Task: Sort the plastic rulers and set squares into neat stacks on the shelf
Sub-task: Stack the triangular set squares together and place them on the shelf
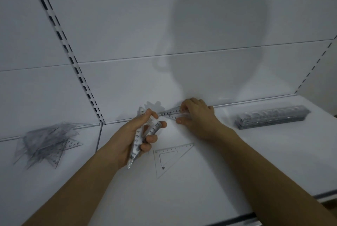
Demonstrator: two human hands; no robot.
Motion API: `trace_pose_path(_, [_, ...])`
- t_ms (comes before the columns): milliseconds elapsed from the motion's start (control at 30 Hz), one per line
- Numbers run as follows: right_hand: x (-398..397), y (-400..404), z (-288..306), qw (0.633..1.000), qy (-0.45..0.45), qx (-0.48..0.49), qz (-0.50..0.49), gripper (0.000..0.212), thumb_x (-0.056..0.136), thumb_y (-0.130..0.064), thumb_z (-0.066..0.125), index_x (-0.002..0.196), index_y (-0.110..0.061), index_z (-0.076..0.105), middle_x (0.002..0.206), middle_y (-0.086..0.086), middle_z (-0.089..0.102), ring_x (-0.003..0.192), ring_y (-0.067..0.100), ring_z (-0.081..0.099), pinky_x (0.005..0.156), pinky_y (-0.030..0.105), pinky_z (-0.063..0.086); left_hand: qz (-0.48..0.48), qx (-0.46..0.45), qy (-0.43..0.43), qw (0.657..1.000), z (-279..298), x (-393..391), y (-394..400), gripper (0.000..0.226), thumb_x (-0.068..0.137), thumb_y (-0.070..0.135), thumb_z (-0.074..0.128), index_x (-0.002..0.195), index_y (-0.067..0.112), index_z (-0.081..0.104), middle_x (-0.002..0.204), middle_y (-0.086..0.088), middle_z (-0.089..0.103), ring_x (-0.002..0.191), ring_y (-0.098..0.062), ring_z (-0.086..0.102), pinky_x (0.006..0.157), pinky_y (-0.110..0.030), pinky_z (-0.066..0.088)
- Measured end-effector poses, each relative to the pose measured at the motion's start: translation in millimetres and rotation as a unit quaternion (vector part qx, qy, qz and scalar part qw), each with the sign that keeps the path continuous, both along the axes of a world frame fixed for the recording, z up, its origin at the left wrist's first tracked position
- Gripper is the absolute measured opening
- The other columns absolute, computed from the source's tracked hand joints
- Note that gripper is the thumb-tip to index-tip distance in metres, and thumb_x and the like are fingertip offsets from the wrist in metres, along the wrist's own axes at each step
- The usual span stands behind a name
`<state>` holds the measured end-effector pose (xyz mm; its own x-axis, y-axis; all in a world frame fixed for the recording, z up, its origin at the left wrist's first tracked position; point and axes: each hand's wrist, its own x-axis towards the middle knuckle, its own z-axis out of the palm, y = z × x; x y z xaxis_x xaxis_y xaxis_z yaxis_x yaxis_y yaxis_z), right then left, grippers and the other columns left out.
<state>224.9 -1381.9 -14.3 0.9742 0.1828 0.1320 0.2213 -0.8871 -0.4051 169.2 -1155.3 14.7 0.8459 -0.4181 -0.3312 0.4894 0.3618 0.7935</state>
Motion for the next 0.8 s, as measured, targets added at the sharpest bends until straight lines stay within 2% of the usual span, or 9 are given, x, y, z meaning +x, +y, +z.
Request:
trace_pose_path(100, [-1.5,-2.3,-3.9,0.990,-0.051,0.133,0.021,0.004,0.094,-0.022,0.061,0.095,-0.025,0.059,0.096,-0.012,0.059,0.092,0.011,0.052,0.083,0.036,0.043,-0.001,-0.005,0.016,1.000,0.5,1.9,-0.4,0.032,0.086,0.050,0.058,0.097,0.020,0.062,0.105,-0.012,0.069,0.045,-0.010,0.046,0.034,-0.014,0.036])
trace_pose_path(167, [-5.1,-2.4,5.0,0.968,-0.074,0.239,0.023,0.013,0.096,-0.010,0.057,0.094,-0.020,0.065,0.090,-0.011,0.062,0.082,0.003,0.054,0.075,0.022,0.041,-0.001,-0.019,0.036,0.999,1.9,3.1,1.6,0.038,0.085,0.054,0.057,0.100,0.019,0.061,0.106,-0.015,0.069,0.044,-0.012,0.047,0.034,-0.015,0.038])
trace_pose_path(233, [-11.3,1.1,18.6,0.947,-0.135,0.290,0.036,0.019,0.096,-0.012,0.059,0.095,-0.028,0.070,0.095,-0.011,0.064,0.086,0.006,0.058,0.069,0.018,0.039,0.004,-0.020,0.046,0.999,3.3,2.5,4.3,0.042,0.085,0.054,0.057,0.101,0.016,0.062,0.107,-0.018,0.070,0.045,-0.013,0.048,0.034,-0.015,0.038])
trace_pose_path(300, [-21.1,8.7,31.3,0.921,-0.184,0.335,0.071,0.020,0.093,-0.020,0.067,0.098,-0.038,0.073,0.100,-0.007,0.065,0.091,0.014,0.062,0.067,0.026,0.044,0.002,-0.017,0.052,0.998,4.4,1.5,6.2,0.043,0.087,0.053,0.056,0.103,0.014,0.062,0.110,-0.019,0.070,0.046,-0.013,0.048,0.034,-0.016,0.039])
trace_pose_path(367, [-32.3,18.9,37.5,0.904,-0.193,0.366,0.112,0.021,0.090,-0.020,0.073,0.101,-0.037,0.075,0.101,-0.002,0.065,0.093,0.019,0.062,0.068,0.034,0.047,-0.006,-0.016,0.061,0.998,3.6,1.7,7.5,0.045,0.093,0.054,0.052,0.106,0.012,0.062,0.111,-0.020,0.069,0.047,-0.014,0.049,0.035,-0.016,0.040])
trace_pose_path(500, [-44.9,38.6,32.2,0.912,-0.257,0.280,0.154,0.018,0.086,-0.011,0.076,0.099,-0.022,0.079,0.097,-0.003,0.065,0.089,0.011,0.063,0.071,0.024,0.052,-0.039,-0.026,0.065,0.997,3.7,2.6,9.4,0.056,0.093,0.060,0.051,0.109,0.011,0.073,0.109,-0.018,0.069,0.048,-0.012,0.050,0.036,-0.017,0.044])
trace_pose_path(633, [-46.7,47.3,20.2,0.913,-0.305,0.195,0.186,0.016,0.088,-0.014,0.074,0.101,-0.021,0.080,0.103,-0.001,0.068,0.083,0.008,0.062,0.071,0.022,0.053,-0.043,-0.026,0.052,0.997,4.8,2.0,10.3,0.059,0.090,0.063,0.054,0.119,0.014,0.069,0.101,-0.012,0.070,0.049,-0.011,0.050,0.036,-0.018,0.045])
trace_pose_path(700, [-47.6,48.8,17.7,0.916,-0.305,0.161,0.203,0.016,0.090,-0.015,0.074,0.104,-0.019,0.080,0.107,-0.001,0.067,0.089,0.008,0.060,0.073,0.022,0.052,-0.045,-0.025,0.054,0.997,5.6,0.5,9.3,0.055,0.089,0.063,0.056,0.113,0.015,0.069,0.091,-0.008,0.068,0.051,-0.012,0.053,0.037,-0.019,0.047])
trace_pose_path(800, [-49.0,53.5,15.5,0.920,-0.283,0.109,0.247,0.020,0.094,-0.010,0.068,0.111,-0.013,0.077,0.111,0.000,0.067,0.103,0.018,0.057,0.082,0.023,0.048,-0.044,-0.016,0.055,0.997,3.8,0.9,11.0,0.051,0.088,0.063,0.060,0.101,0.014,0.067,0.078,-0.004,0.061,0.051,-0.012,0.053,0.040,-0.020,0.046])
